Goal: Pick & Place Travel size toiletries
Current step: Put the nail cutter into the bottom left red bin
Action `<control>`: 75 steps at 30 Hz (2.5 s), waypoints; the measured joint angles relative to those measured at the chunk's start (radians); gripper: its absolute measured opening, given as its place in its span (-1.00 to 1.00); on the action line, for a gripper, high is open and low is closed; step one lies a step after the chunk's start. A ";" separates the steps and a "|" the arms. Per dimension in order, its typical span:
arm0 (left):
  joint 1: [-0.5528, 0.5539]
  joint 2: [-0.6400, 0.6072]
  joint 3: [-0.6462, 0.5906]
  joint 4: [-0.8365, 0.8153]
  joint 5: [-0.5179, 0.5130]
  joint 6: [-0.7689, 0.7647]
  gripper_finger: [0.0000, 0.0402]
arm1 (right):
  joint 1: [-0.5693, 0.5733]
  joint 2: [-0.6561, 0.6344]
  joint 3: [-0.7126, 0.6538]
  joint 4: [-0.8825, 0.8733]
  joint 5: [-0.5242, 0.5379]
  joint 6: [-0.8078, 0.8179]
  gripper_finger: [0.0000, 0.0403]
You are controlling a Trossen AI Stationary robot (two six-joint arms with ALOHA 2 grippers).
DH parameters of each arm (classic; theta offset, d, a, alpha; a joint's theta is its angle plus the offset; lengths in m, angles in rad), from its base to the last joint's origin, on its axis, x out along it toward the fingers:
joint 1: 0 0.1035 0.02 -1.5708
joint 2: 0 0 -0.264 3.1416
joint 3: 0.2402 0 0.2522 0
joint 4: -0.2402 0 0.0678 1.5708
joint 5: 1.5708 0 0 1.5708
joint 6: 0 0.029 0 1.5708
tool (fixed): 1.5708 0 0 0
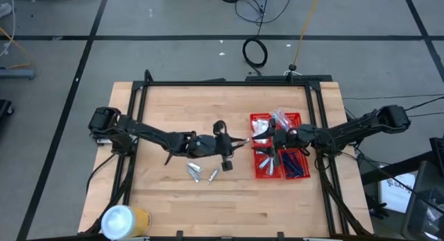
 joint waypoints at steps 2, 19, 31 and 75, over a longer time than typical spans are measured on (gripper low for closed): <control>0.007 0.001 0.000 0.017 0.042 0.000 -0.79 | 0.000 0.020 0.000 0.043 -0.013 0.000 -0.13; 0.014 0.060 0.000 0.094 0.101 0.005 -0.79 | 0.000 0.160 0.013 0.265 -0.048 0.003 0.28; 0.014 0.060 0.000 0.094 0.104 0.005 -0.79 | 0.000 0.185 0.013 0.265 -0.050 -0.029 -0.41; 0.071 0.046 0.001 -0.174 0.041 -0.294 0.29 | 0.183 -0.190 0.012 -0.813 -0.015 0.419 -0.73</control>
